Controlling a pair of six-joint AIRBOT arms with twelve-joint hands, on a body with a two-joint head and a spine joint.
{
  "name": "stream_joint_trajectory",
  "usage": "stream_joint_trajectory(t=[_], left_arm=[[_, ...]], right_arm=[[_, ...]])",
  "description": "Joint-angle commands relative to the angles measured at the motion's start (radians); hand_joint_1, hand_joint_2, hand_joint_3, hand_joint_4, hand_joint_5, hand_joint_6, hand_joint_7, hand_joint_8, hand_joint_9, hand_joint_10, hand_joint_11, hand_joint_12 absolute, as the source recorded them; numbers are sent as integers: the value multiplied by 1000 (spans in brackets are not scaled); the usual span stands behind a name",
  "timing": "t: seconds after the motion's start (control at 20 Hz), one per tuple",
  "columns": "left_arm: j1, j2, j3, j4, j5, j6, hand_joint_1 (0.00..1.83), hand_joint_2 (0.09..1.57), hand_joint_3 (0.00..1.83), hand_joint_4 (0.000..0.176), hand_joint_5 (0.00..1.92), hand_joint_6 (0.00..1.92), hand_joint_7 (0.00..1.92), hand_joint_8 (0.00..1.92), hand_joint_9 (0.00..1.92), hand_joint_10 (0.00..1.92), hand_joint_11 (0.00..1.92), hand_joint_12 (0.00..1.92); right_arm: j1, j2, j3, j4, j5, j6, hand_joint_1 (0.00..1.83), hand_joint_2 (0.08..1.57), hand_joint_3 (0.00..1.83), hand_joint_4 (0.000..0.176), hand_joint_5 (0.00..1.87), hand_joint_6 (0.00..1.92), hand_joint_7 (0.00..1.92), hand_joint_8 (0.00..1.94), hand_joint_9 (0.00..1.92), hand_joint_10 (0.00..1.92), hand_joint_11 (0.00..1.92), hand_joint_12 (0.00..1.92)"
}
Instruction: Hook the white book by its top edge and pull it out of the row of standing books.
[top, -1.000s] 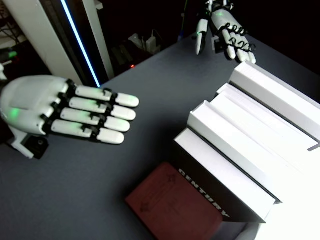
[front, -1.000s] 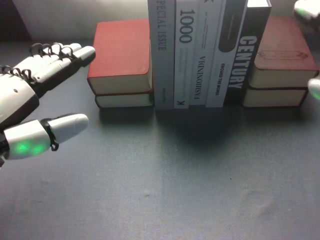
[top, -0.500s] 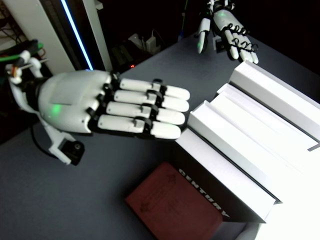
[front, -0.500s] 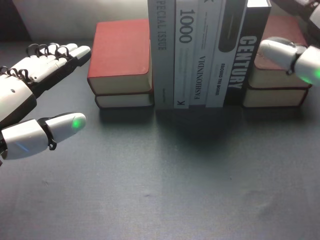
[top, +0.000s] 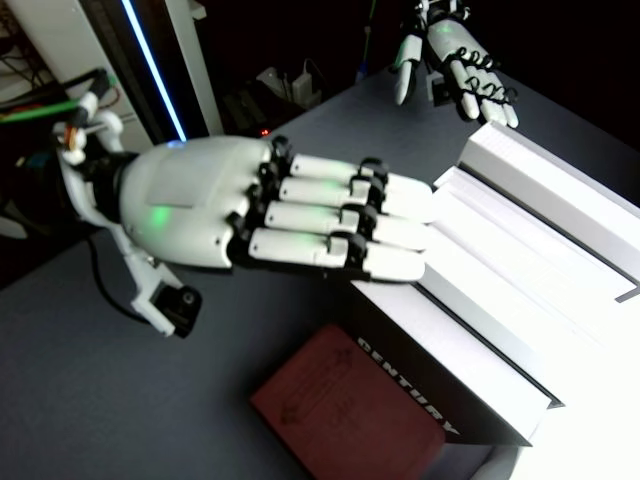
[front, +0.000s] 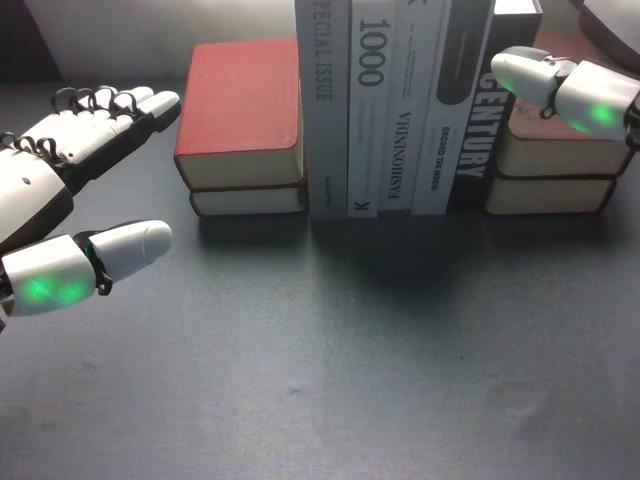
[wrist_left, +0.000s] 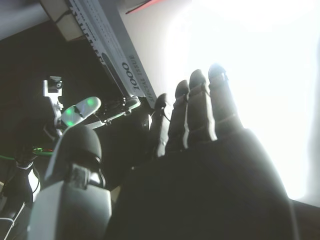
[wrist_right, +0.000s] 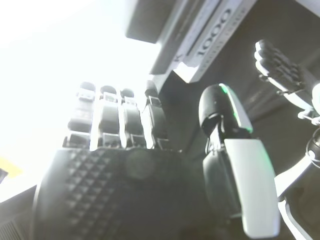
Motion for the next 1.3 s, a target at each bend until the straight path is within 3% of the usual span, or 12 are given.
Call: stream_joint_trajectory(t=[0.0,0.25,0.5,0.65,0.75,1.0,1.15,1.25], left_arm=[[-6,-1,4,-17,-123,-4,127,1340,0,60,0,0,0,0,0,0,0,0],[-5,-2,4,-20,-127,-4,155,1334,0,60,8,2,0,0,0,0,0,0],[-1,-2,3,-26,-134,-4,161,1337,0,78,0,0,0,0,0,0,0,0],[2,-2,2,-30,-140,-5,215,1334,0,66,6,2,0,0,0,0,0,0],[7,-2,0,-36,-146,-5,283,1321,0,58,18,4,0,0,0,0,0,0],[16,-1,-3,-49,-158,-5,233,1332,2,63,0,0,0,0,0,0,0,0],[17,0,-4,-54,-163,-5,233,1336,3,58,0,0,0,0,0,0,0,0],[21,1,-6,-58,-166,-5,244,1339,3,64,0,0,0,0,0,0,0,0]], right_arm=[[17,-2,3,-13,103,-2,363,1330,0,0,228,45,0,0,0,0,0,0],[23,-11,7,-7,61,-30,317,1339,0,0,370,68,0,0,0,0,0,0],[23,-12,4,-7,47,-32,289,1352,3,0,511,112,0,0,0,0,0,0],[23,-6,-17,-11,50,-32,245,1342,0,0,485,109,0,0,0,0,0,0],[-13,17,-50,-15,94,-33,270,1354,2,0,464,123,0,0,0,0,0,0],[-89,52,-110,-24,177,-32,321,1371,7,0,488,146,0,0,0,0,0,0],[-147,75,-141,-53,235,9,266,1385,8,0,504,164,6,2,0,0,0,0],[-190,94,-163,-73,279,48,291,1390,8,0,540,185,29,10,0,0,0,0]])
